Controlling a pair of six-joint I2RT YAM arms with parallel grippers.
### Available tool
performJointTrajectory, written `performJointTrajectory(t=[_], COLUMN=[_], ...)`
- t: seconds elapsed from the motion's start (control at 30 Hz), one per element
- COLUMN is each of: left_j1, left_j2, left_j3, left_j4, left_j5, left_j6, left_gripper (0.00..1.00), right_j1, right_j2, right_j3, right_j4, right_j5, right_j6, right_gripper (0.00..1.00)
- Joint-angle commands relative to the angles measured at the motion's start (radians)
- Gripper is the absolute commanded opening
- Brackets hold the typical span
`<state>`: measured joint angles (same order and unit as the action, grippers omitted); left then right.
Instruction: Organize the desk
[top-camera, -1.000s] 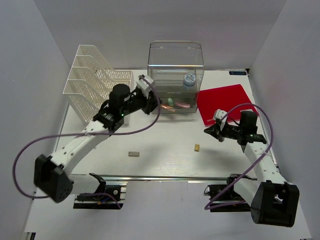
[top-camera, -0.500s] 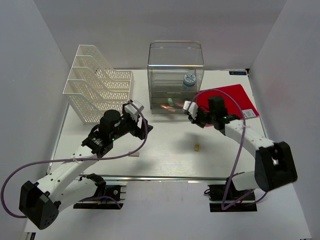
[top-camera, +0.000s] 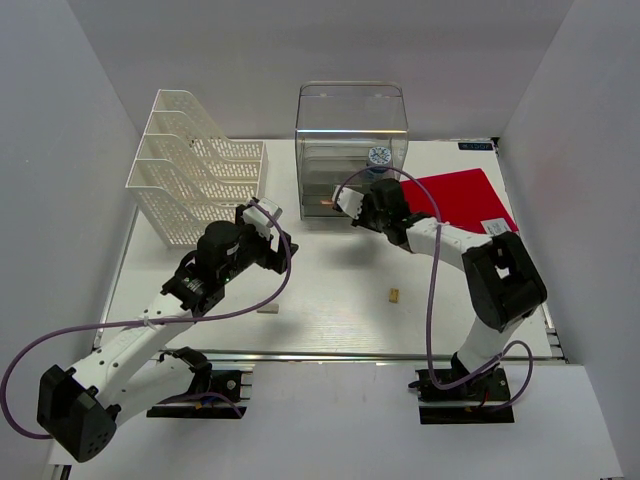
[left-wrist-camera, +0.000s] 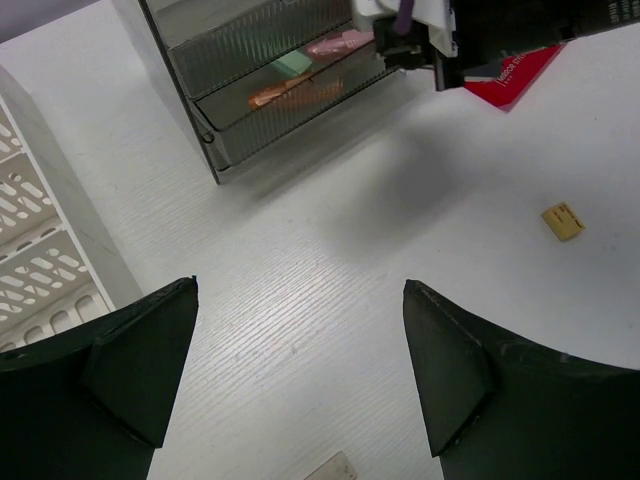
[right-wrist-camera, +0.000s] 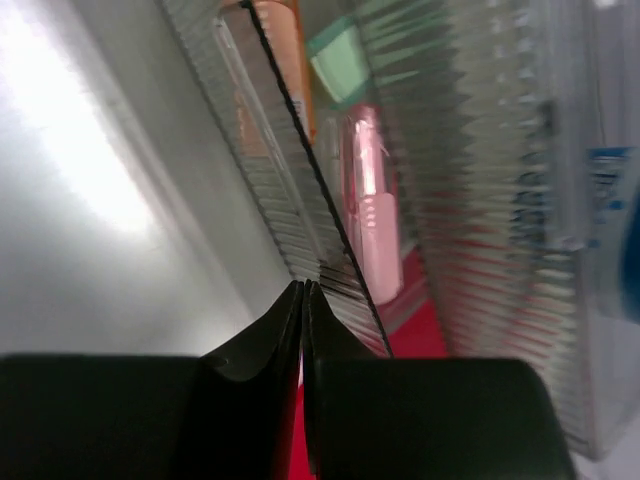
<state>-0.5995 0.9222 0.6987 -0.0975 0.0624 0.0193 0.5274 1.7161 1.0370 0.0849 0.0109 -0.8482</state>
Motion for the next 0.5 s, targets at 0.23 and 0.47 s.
performJointTrajectory(t=[0.23, 0.47], left_j1=[-0.005, -0.005], left_j2=[-0.009, -0.005], left_j3=[-0.008, -0.013], left_j4=[0.016, 0.021], left_j5=[-0.018, -0.029], left_j6=[0.002, -0.001], left_gripper=[0.93, 0.93], right_j1=[0.031, 0.042], right_j2=[0.118, 0.123], right_j3=[0.123, 0.135], right_j4=[0.185, 0.141], right_j5=[0.262, 0.221], right_j6=[-0.009, 0.012], right_gripper=[0.08, 0.09])
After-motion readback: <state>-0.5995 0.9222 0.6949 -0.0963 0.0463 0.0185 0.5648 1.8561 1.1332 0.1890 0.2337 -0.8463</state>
